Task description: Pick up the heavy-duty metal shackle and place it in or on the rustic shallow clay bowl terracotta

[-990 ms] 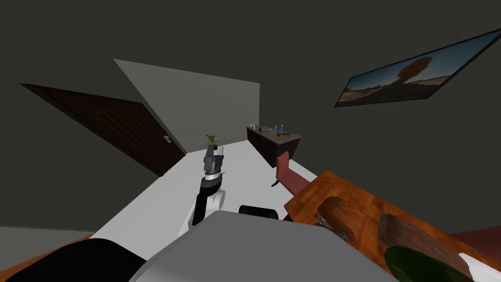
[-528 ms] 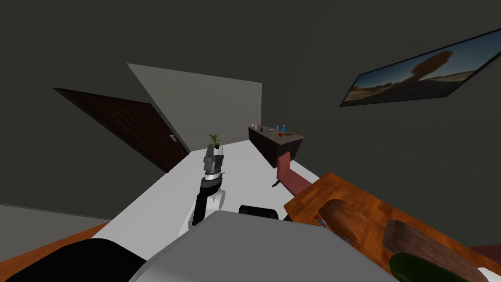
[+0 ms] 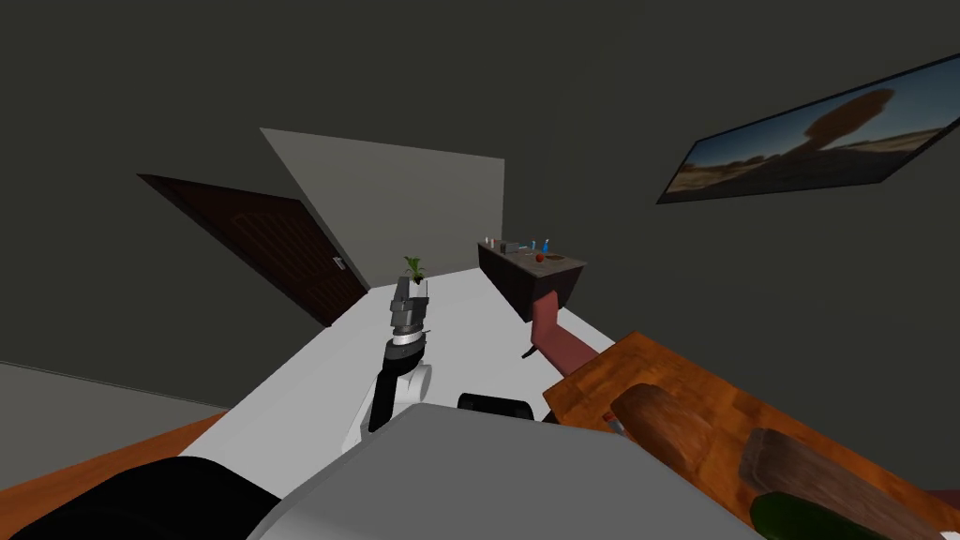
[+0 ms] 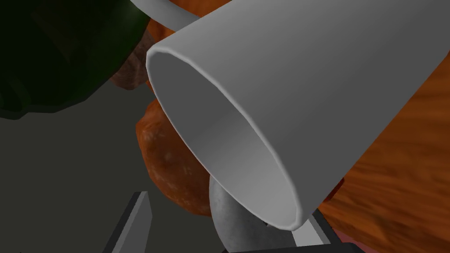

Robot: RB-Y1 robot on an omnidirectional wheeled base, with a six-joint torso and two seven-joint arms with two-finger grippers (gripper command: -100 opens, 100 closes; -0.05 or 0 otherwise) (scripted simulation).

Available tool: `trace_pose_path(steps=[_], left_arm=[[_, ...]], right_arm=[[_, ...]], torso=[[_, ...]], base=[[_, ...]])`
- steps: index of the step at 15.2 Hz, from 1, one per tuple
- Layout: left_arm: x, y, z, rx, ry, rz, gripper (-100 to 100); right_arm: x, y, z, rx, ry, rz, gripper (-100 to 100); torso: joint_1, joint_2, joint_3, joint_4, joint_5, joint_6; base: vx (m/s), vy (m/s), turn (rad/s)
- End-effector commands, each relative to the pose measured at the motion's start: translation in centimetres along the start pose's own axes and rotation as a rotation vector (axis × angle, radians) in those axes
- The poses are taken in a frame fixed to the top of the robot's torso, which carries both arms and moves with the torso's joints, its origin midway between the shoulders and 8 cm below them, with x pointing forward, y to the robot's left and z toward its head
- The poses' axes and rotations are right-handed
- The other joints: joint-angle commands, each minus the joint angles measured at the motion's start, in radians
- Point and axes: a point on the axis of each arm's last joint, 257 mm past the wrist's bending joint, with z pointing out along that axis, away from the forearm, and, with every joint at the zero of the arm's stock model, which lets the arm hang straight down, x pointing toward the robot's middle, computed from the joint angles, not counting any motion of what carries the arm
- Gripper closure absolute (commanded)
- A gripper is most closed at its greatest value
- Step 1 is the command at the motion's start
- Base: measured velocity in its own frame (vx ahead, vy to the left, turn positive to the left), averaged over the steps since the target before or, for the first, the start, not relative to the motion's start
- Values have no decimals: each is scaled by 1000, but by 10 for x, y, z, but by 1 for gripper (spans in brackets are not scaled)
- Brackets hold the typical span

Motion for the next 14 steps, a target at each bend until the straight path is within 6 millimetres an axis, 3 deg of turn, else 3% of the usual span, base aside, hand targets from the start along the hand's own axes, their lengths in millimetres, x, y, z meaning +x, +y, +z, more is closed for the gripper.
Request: trace_pose_path(steps=[1, 8, 14], left_arm=[[0, 0, 0, 0, 0, 0, 0], [0, 0, 0, 0, 0, 0, 0], [0, 0, 0, 0, 0, 0, 0]], right_arm=[[0, 0, 0, 0, 0, 0, 100], [-7, 9, 3, -34, -11, 16, 100], [-20, 5, 8, -31, -48, 10, 100]], torso=[[0, 0, 0, 0, 0, 0], [3, -1, 0, 1, 1, 1], [3, 0, 1, 2, 0, 2]], base=[[-1, 3, 13], [18, 21, -67], [20, 33, -82]])
